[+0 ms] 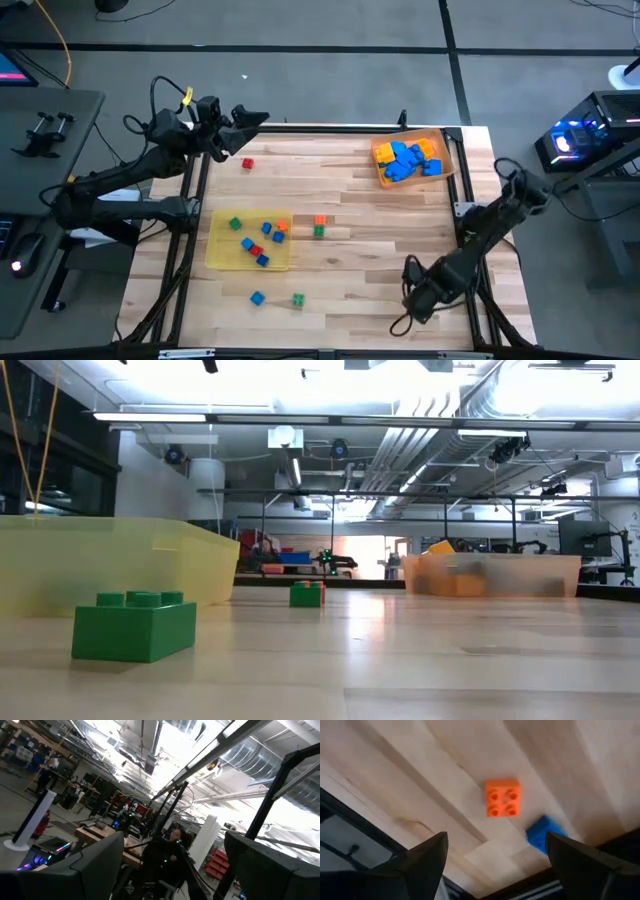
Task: Sort blocks by size
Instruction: Put the small orange 4 stud game piece into the yellow bin
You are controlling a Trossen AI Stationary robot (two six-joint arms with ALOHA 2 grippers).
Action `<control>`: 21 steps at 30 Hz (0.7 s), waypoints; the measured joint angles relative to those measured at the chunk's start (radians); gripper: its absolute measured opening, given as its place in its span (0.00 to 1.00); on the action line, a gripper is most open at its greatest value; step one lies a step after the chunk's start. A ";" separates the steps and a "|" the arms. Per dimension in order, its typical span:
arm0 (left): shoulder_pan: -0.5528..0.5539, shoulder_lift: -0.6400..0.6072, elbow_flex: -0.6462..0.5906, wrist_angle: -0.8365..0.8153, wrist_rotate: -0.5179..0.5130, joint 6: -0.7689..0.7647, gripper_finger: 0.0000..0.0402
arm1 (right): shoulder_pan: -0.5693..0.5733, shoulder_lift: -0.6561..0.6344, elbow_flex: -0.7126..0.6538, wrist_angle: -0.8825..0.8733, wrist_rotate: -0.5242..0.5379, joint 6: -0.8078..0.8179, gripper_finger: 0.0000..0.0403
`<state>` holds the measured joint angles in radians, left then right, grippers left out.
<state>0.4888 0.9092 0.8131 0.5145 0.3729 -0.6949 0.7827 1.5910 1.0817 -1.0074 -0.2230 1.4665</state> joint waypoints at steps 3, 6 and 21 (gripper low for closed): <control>0.010 0.001 0.000 -0.003 0.002 0.000 0.82 | 0.014 0.058 0.005 0.012 -0.021 0.049 0.82; 0.019 0.002 0.000 -0.006 0.003 0.000 0.82 | 0.012 0.096 0.003 0.031 -0.022 0.059 0.82; 0.042 0.002 -0.001 -0.025 0.002 -0.001 0.82 | -0.010 0.257 0.004 0.074 -0.050 -0.050 0.82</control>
<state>0.5308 0.9112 0.8124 0.4900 0.3752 -0.6956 0.7732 1.8483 1.0853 -0.9330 -0.2729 1.4167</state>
